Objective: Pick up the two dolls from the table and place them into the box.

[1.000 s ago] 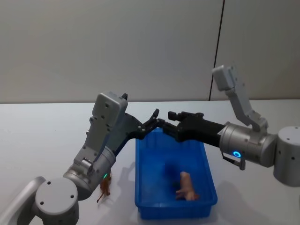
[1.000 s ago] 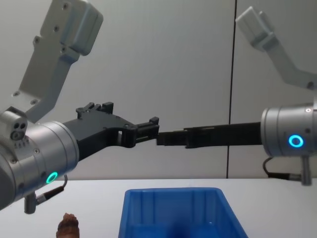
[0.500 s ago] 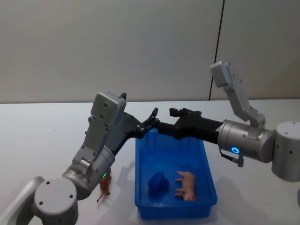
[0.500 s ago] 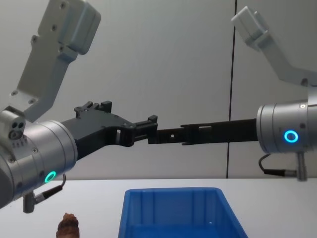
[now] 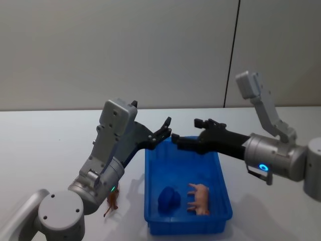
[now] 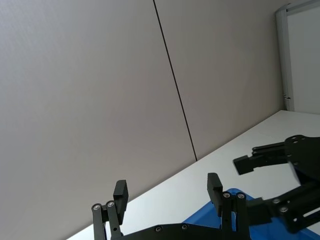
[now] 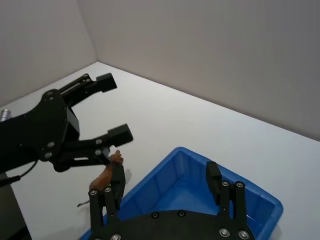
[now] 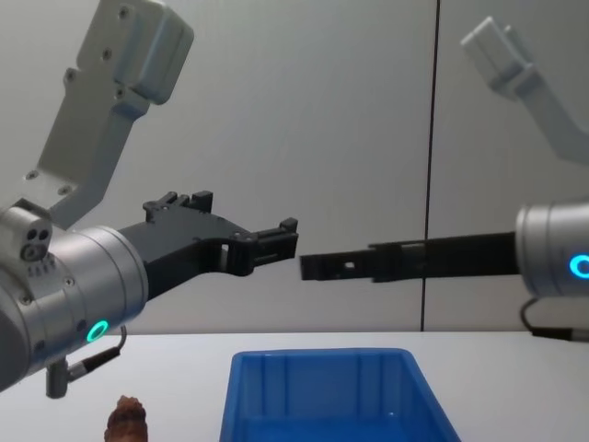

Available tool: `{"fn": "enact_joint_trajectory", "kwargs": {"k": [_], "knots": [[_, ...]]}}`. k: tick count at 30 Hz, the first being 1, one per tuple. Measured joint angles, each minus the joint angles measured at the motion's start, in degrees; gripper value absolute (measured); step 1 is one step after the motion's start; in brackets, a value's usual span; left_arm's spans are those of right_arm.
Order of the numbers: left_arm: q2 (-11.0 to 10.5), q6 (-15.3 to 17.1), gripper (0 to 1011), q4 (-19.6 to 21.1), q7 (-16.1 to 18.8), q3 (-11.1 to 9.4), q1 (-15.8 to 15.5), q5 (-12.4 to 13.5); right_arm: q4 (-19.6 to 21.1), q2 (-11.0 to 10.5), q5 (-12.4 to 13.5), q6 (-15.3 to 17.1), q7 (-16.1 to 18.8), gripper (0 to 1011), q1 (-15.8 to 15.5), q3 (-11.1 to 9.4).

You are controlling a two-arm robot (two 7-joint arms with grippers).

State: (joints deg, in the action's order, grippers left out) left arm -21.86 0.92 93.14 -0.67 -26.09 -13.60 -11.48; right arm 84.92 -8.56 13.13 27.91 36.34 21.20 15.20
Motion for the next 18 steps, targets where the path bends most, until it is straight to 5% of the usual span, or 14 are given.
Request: {"fn": "enact_joint_trajectory", "kwargs": {"k": [18], "knots": [[0.0, -0.1, 1003, 0.0, 0.1, 0.1, 0.0, 0.0, 3.5, -4.3, -1.4, -1.3, -2.0, 1001, -3.4, -1.8]]}}
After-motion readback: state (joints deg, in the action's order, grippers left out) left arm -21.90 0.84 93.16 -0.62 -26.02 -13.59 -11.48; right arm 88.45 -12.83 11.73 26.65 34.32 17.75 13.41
